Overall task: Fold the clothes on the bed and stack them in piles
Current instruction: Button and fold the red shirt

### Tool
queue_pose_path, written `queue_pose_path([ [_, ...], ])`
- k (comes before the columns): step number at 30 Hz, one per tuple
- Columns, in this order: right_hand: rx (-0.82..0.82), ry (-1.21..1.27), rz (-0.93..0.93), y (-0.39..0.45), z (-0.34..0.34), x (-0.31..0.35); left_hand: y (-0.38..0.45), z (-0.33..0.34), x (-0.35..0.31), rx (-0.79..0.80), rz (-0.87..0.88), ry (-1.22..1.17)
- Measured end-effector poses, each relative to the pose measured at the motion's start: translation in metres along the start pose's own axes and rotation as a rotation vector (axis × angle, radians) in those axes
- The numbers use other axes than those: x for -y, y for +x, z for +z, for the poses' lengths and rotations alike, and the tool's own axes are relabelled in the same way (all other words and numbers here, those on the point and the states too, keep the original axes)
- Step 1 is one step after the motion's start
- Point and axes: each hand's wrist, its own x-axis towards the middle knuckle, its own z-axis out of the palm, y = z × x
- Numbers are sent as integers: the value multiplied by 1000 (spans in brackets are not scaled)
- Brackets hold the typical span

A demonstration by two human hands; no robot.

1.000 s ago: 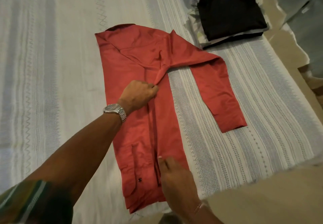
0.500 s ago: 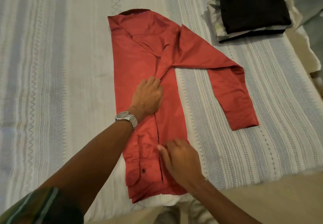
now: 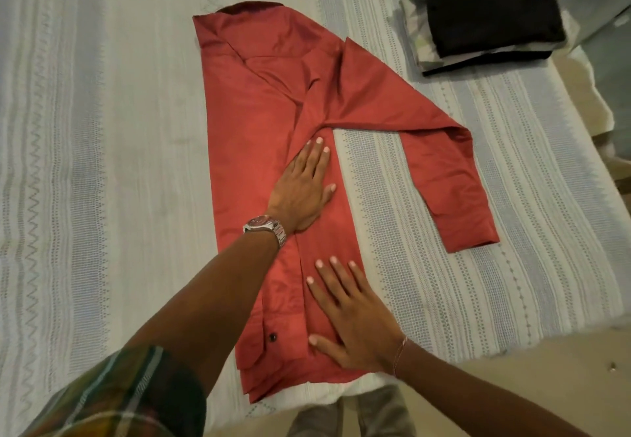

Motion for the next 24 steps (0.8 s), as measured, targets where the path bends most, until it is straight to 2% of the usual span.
queue_pose_path([
  [2,-105,114,7,6,-11,-12,3,-3,-5,17,-28,-35],
  [4,-299,232,74,29,-37,-38,10,-11,-9,8,-47,-45],
  [6,-480,246,206,61,-70,-75,19,-20,-12,-27,-42,-63],
  [8,-552,190,371,94,-105,-117,28,-25,-13,-46,-24,-57],
  [11,-506,177,693,128,-149,-184,44,-31,-15,-60,-15,-99],
  [14,-251,222,979,136,-170,-236,55,-29,-14,-86,-24,-127],
  [16,-136,257,995,137,-177,-251,60,-28,-8,-82,-29,-73],
  [18,-185,433,921,146,-190,-256,62,-27,-8,-48,-45,-73],
  [20,-216,681,886,162,-211,-245,64,-33,-10,-53,-78,-208],
  [22,-259,899,812,188,-238,-218,69,-46,-10,-142,-231,-504],
  [24,-316,999,671,221,-265,-175,71,-54,9,-332,-633,-902],
])
